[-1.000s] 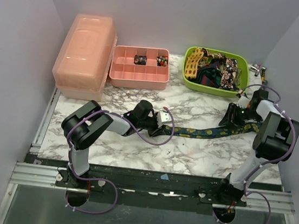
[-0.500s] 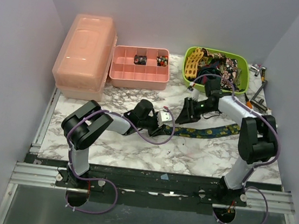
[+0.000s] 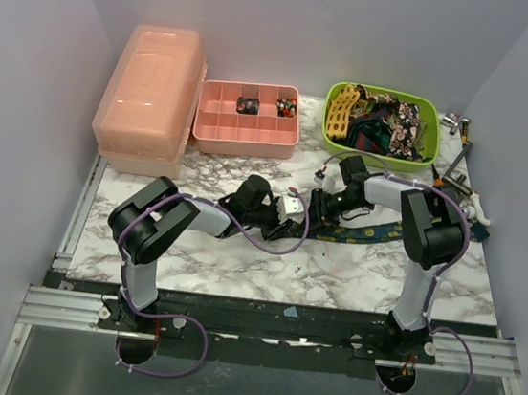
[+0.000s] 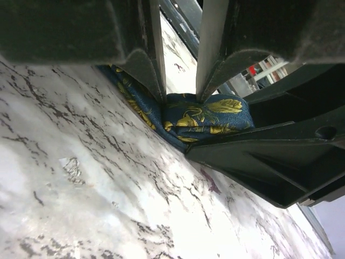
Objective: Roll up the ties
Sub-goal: Roll the tie at the center of the board.
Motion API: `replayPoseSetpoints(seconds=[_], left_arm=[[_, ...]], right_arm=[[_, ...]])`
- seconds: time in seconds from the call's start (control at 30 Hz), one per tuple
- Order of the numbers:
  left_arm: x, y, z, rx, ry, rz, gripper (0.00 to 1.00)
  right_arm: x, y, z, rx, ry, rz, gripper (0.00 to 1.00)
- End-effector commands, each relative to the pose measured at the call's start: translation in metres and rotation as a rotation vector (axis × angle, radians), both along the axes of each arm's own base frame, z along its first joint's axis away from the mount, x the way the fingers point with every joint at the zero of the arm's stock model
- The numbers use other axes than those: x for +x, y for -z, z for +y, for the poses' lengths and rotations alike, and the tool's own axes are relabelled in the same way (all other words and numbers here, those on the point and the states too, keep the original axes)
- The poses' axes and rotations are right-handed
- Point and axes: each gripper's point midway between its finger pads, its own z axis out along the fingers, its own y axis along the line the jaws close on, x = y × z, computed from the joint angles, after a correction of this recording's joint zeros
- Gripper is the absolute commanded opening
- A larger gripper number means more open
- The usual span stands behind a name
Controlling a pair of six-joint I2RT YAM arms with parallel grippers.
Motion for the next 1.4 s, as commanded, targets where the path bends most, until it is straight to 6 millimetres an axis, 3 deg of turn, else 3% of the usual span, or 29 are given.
replayPoseSetpoints(seconds=[0.0,0.17,0.3,0.43,0.6,0.83,1.07,1.37], left_arm=[[-0.010,0.028,0.014,0.078,-0.006,0.081,0.38],[-0.011,0.016,0.013,0.008,-0.003,0.069,0.58],[-0.003,0.003,0.019,-0.069,-0.063,0.060,0.65],[0.009,-0.002,0.024,-0.093,-0.106,0.026,0.64],[0.006,-0.003,0.020,-0.102,-0.048,-0.015,0.63],[-0.012,-0.016,0.001,-0.123,0.108,-0.123,0.53],[0.003,-0.028,-0.022,-0.140,0.116,-0.145,0.42],[0.001,0.000,-0.036,-0.050,0.115,-0.048,0.40]], right_arm=[[0.016,0.040,-0.010,-0.136,0.024,-0.052,0.30],[0.013,0.060,-0.023,-0.229,0.015,-0.055,0.27],[0.007,0.073,-0.035,-0.304,0.008,-0.050,0.25],[0.005,0.080,-0.040,-0.338,0.009,-0.035,0.24],[0.007,0.082,-0.040,-0.344,0.007,-0.025,0.22],[0.008,0.085,-0.040,-0.352,0.001,-0.013,0.14],[0.010,0.085,-0.037,-0.339,-0.015,-0.006,0.05],[0.009,0.081,-0.032,-0.308,-0.053,-0.014,0.02]])
